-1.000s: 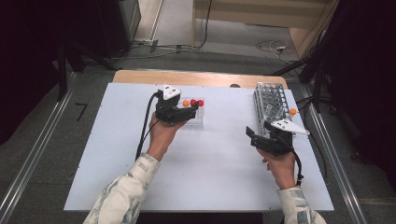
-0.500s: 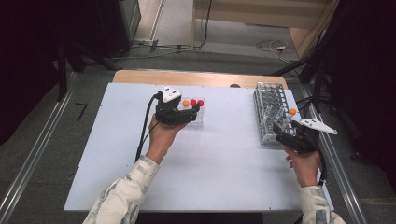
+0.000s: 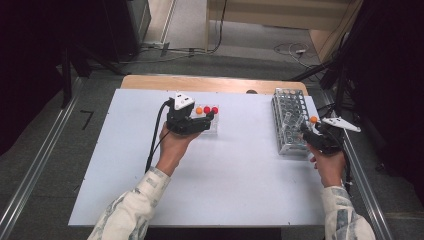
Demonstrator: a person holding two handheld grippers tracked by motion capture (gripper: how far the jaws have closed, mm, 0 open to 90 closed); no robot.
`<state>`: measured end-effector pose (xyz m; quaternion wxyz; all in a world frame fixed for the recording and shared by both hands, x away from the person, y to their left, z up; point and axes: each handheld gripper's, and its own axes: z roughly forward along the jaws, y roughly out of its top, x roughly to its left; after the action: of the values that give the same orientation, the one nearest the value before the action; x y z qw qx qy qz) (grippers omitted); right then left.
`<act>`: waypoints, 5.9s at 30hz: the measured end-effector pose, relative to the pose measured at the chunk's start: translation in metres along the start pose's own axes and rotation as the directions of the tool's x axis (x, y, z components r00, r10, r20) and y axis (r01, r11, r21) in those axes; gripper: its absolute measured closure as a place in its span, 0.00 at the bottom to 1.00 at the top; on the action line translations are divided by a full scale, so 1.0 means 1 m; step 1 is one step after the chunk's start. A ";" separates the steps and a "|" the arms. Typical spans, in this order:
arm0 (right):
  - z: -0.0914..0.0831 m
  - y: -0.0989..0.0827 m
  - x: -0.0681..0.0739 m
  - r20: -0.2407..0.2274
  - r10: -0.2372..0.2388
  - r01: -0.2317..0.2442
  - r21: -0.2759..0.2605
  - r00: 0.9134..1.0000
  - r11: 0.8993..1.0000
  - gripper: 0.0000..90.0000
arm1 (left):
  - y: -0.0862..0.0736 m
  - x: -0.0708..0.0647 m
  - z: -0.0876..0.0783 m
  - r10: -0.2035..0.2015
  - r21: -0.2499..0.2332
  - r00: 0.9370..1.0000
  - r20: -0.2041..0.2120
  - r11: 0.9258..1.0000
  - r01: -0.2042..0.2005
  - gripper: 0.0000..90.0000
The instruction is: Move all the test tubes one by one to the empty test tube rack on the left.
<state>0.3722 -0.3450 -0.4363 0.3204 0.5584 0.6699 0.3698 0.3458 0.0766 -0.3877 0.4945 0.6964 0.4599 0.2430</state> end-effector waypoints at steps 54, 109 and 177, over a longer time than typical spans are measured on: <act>-0.045 0.029 0.077 -0.190 -0.138 0.120 -0.102 0.972 0.988 0.78 | -0.002 -0.012 -0.001 0.010 0.001 1.000 0.022 1.000 -0.010 0.30; -0.022 0.009 0.214 -0.426 -0.273 0.257 -0.098 0.862 0.962 0.69 | -0.010 -0.055 0.011 0.072 0.059 0.973 0.220 0.994 -0.087 0.78; -0.022 -0.013 0.162 -0.418 -0.164 0.183 0.004 0.893 0.983 0.25 | 0.002 0.039 0.014 0.009 0.023 0.997 -0.074 1.000 -0.007 0.78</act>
<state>0.3192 -0.1902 -0.4391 0.1902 0.4115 0.7776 0.4357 0.3759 0.1038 -0.3960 0.4681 0.6944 0.4779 0.2653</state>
